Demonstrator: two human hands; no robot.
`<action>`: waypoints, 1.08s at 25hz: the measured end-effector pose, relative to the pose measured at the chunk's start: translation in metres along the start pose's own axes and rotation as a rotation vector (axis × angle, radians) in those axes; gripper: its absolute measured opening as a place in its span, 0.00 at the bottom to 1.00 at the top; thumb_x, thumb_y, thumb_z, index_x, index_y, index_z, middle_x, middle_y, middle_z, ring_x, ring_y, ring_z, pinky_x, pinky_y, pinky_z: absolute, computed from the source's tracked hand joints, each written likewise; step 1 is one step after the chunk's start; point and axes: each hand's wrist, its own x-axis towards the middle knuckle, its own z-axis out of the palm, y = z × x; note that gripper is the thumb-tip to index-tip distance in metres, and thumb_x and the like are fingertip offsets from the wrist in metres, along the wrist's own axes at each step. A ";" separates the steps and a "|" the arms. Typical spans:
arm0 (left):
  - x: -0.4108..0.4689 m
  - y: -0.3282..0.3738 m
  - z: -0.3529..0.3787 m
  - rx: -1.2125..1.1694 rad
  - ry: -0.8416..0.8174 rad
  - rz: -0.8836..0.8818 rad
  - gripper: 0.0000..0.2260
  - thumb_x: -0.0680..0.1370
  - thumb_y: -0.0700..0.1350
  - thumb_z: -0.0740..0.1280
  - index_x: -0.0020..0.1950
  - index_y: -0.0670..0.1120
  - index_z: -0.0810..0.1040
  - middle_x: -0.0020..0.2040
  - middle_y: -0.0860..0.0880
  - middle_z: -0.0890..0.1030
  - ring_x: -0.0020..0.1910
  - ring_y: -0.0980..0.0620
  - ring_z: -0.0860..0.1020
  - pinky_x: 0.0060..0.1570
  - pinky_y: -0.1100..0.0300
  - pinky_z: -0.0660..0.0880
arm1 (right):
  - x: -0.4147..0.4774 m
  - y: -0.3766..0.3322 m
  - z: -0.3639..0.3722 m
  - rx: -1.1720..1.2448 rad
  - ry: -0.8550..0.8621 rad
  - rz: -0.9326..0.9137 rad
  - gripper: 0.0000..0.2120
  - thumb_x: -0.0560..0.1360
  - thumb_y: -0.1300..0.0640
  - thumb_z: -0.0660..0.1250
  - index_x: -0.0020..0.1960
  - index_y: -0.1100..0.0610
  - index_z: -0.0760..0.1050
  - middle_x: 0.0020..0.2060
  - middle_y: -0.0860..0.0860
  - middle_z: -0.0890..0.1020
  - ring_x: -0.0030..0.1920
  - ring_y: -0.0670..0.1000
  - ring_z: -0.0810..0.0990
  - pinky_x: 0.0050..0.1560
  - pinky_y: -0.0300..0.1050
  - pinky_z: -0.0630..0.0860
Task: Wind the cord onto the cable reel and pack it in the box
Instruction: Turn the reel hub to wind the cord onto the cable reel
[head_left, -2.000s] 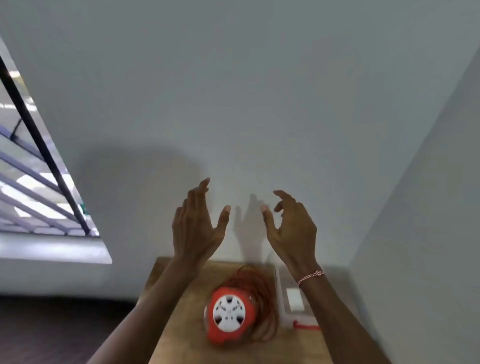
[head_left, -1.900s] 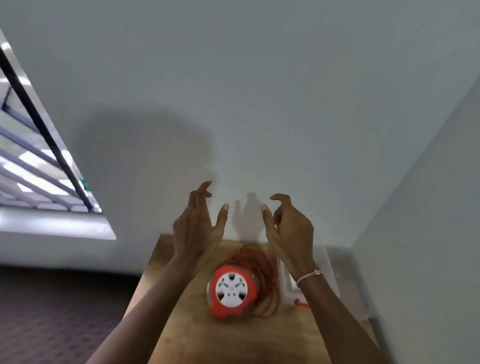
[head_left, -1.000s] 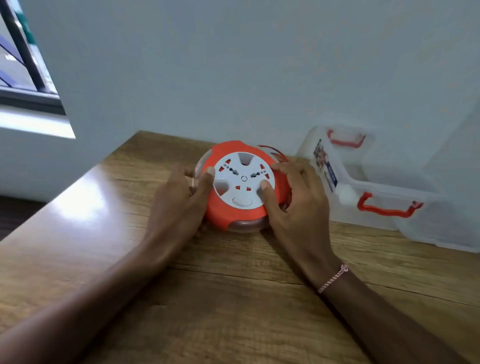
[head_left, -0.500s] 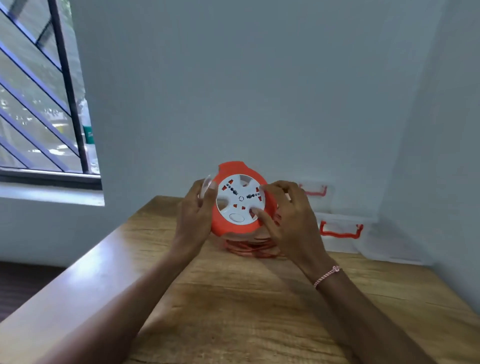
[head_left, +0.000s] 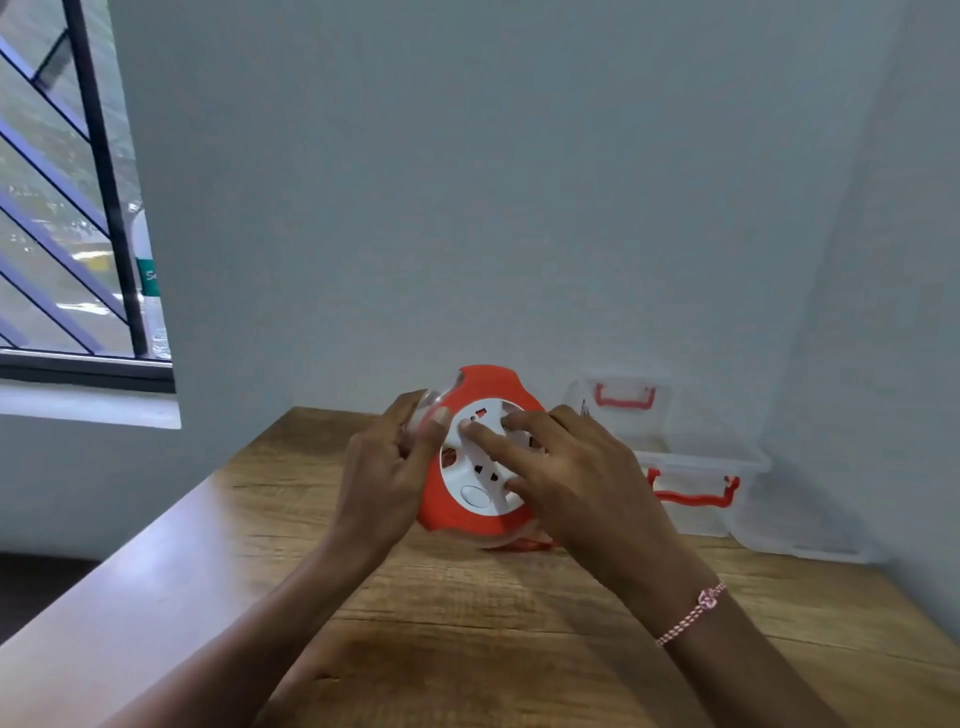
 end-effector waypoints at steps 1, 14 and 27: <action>-0.001 0.001 0.001 -0.011 -0.013 -0.006 0.12 0.83 0.61 0.63 0.64 0.62 0.80 0.49 0.58 0.89 0.42 0.54 0.89 0.35 0.52 0.87 | -0.001 0.000 0.000 -0.001 -0.001 -0.007 0.41 0.68 0.45 0.80 0.77 0.48 0.69 0.64 0.56 0.81 0.59 0.58 0.82 0.53 0.54 0.82; -0.001 0.006 -0.008 -0.068 -0.032 -0.144 0.16 0.83 0.58 0.64 0.59 0.49 0.84 0.46 0.49 0.89 0.41 0.48 0.89 0.38 0.44 0.87 | -0.002 -0.003 -0.006 -0.160 -0.092 -0.111 0.40 0.68 0.44 0.80 0.77 0.43 0.68 0.64 0.63 0.80 0.59 0.63 0.82 0.50 0.56 0.82; 0.005 0.002 -0.010 -0.102 0.004 -0.118 0.13 0.83 0.57 0.68 0.64 0.54 0.85 0.51 0.53 0.90 0.47 0.50 0.89 0.41 0.54 0.86 | 0.014 -0.011 0.012 0.060 0.125 0.068 0.30 0.70 0.38 0.77 0.70 0.45 0.78 0.45 0.53 0.88 0.43 0.53 0.85 0.37 0.43 0.79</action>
